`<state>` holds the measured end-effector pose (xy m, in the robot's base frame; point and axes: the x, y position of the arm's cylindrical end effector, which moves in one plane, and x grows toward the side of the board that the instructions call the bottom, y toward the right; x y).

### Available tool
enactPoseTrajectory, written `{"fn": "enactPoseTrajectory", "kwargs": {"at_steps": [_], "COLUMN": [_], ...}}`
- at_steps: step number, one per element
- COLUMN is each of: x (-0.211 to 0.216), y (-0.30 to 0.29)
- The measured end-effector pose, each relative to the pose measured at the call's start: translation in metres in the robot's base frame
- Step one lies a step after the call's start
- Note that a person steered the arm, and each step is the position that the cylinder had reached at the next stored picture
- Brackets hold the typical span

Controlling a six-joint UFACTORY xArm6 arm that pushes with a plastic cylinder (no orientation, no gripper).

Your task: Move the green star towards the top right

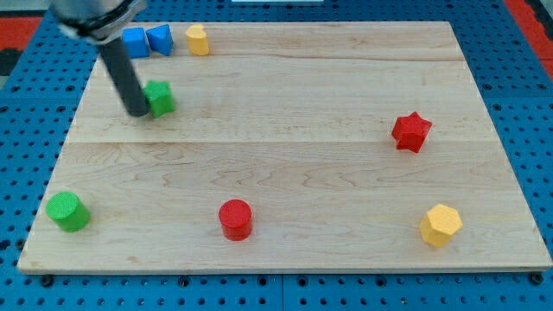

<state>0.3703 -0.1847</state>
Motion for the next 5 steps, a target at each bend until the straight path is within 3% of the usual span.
{"fn": "enactPoseTrajectory", "kwargs": {"at_steps": [3, 5], "x": [-0.036, -0.06], "y": [0.031, 0.148]}}
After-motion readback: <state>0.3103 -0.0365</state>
